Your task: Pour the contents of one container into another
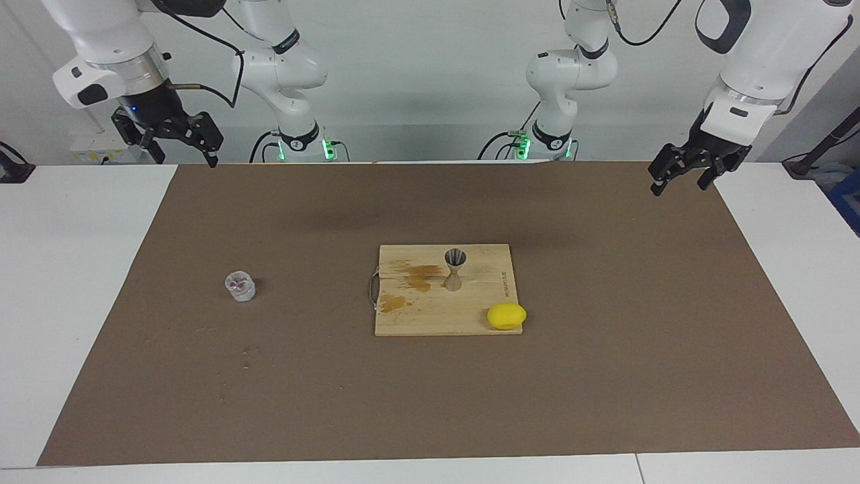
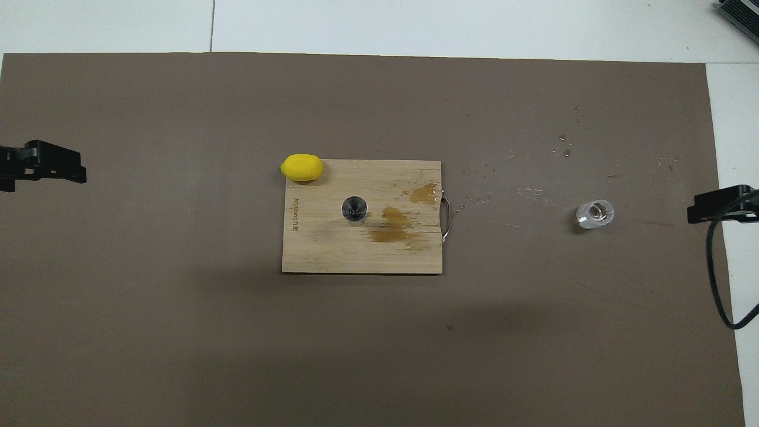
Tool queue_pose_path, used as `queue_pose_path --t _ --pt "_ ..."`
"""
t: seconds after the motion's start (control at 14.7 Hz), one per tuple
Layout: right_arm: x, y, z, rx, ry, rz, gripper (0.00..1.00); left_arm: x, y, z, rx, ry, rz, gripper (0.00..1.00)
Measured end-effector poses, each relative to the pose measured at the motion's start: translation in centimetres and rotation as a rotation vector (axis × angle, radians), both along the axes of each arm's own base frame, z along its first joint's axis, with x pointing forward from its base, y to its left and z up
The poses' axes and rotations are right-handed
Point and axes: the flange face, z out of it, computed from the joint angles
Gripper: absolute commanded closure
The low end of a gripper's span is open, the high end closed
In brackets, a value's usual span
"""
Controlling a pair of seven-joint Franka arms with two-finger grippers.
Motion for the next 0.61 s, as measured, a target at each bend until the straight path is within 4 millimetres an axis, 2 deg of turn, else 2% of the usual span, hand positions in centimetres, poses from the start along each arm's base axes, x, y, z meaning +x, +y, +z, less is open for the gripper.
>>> queue_pose_path --t 0.61 --pt "0.01 0.37 -0.09 0.011 0.002 0.006 0.00 0.00 0.05 0.00 0.000 0.000 0.001 0.00"
